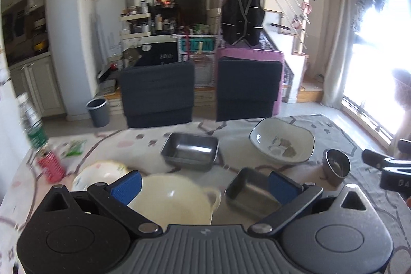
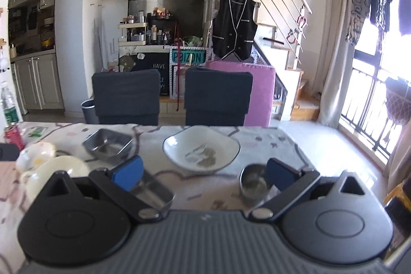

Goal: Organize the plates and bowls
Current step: 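Grasp the white ginkgo plate rim with the left tool while the right tool approaches it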

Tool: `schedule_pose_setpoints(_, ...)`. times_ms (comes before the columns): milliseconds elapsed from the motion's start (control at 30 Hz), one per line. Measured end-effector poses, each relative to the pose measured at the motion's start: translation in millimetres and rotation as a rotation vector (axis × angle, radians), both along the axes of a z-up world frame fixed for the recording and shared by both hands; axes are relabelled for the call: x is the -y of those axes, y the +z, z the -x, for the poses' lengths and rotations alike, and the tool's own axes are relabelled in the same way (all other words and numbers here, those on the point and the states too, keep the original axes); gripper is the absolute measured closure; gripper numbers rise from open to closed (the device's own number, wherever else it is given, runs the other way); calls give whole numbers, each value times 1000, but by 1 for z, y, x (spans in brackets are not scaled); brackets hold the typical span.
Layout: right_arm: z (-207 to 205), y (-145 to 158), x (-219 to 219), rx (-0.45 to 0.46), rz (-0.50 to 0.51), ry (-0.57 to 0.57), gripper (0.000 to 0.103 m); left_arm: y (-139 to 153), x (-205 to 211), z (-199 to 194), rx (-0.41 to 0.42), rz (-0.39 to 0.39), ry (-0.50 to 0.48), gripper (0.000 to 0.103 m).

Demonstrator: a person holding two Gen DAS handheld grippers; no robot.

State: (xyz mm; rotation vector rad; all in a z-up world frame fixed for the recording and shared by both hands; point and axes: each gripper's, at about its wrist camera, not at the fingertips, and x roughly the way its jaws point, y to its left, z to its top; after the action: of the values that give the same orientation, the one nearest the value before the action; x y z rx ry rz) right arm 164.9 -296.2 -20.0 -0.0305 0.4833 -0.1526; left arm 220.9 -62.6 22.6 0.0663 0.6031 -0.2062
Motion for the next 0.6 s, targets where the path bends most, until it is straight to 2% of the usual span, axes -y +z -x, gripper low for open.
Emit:
schedule_pose_setpoints(200,-55,-21,31,-5,-120,-10,0,-10,31,-67,19,-18,-95,0)
schedule_pose_setpoints(300,-78,-34,43,5,-178,-32,0,-20,46,-100,2,-3,-153,0)
schedule_pose_setpoints(467,-118,-59,71,-5,-314,-88,0,-40,75,-153,-33,-42,-247,0)
schedule_pose_setpoints(600,-147,-78,83,-39,-393,-132,0,-56,91,-194,-64,9,-304,0)
